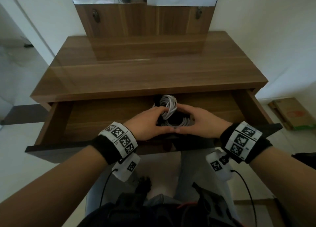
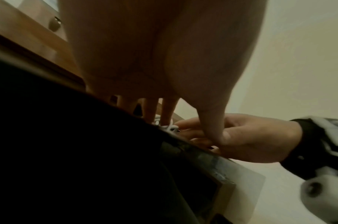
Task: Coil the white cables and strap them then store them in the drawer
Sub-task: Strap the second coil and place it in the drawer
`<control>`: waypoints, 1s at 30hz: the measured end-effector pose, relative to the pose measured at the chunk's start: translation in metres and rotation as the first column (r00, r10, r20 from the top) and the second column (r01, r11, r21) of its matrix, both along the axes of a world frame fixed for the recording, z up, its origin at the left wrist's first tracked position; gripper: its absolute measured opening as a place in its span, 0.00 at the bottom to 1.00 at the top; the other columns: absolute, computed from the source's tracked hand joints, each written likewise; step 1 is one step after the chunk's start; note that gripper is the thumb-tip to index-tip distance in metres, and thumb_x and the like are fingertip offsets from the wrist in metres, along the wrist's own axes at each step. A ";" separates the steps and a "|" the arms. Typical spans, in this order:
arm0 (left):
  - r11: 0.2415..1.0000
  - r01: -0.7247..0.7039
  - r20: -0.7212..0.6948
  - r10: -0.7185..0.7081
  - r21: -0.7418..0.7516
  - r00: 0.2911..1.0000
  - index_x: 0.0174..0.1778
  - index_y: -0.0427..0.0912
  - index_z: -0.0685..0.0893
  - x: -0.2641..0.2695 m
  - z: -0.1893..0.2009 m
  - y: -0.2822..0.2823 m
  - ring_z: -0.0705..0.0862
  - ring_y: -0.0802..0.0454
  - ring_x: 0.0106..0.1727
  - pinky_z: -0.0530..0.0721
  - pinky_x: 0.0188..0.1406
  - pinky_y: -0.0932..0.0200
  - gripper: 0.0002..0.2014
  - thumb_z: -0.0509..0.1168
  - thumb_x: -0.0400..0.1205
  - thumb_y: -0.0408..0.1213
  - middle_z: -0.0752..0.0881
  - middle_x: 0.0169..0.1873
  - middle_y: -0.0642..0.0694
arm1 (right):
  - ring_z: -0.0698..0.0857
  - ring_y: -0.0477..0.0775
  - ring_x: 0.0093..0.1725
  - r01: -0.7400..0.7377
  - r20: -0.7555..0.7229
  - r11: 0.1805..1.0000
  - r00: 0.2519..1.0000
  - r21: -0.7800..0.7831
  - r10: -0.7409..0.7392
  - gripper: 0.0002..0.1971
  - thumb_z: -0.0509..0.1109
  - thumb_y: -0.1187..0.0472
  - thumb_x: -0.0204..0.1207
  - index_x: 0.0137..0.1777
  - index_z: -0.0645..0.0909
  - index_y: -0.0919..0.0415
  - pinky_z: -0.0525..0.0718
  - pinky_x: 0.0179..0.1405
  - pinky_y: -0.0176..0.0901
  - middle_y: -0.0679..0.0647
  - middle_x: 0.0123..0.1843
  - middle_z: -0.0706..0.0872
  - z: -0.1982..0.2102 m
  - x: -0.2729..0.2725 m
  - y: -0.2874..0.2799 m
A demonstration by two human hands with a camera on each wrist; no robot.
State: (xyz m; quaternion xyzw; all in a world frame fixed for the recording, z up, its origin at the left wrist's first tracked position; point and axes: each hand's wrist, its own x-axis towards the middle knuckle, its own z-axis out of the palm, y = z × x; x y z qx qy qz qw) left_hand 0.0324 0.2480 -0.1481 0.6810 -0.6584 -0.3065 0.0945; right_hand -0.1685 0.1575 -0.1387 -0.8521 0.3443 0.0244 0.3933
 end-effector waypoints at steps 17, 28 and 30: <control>0.994 -0.086 0.128 0.094 -0.066 0.987 0.64 0.58 0.79 0.033 0.001 0.012 0.83 0.50 0.61 0.83 0.54 0.51 0.16 0.70 0.82 0.47 0.85 0.62 0.51 | 0.66 0.47 0.83 -0.022 -0.128 1.000 0.991 0.013 0.024 0.53 0.82 0.34 0.61 0.85 0.62 0.42 0.65 0.73 0.38 0.43 0.86 0.65 -0.013 0.007 -0.004; 0.987 -0.085 0.218 0.114 -0.140 0.969 0.77 0.59 0.75 0.039 0.010 0.030 0.78 0.53 0.71 0.80 0.67 0.50 0.33 0.63 0.78 0.68 0.79 0.74 0.55 | 0.72 0.46 0.78 0.071 -0.014 0.996 0.997 -0.060 -0.072 0.53 0.86 0.37 0.55 0.81 0.69 0.44 0.70 0.75 0.42 0.44 0.80 0.74 -0.014 0.012 -0.005; 0.970 -0.112 0.244 0.165 -0.216 0.956 0.80 0.59 0.71 0.043 0.011 0.030 0.70 0.52 0.78 0.73 0.75 0.47 0.42 0.65 0.71 0.74 0.71 0.79 0.54 | 0.73 0.46 0.75 0.080 0.039 0.990 0.996 -0.119 -0.076 0.52 0.86 0.38 0.55 0.80 0.70 0.44 0.71 0.74 0.42 0.43 0.77 0.73 -0.013 0.014 -0.007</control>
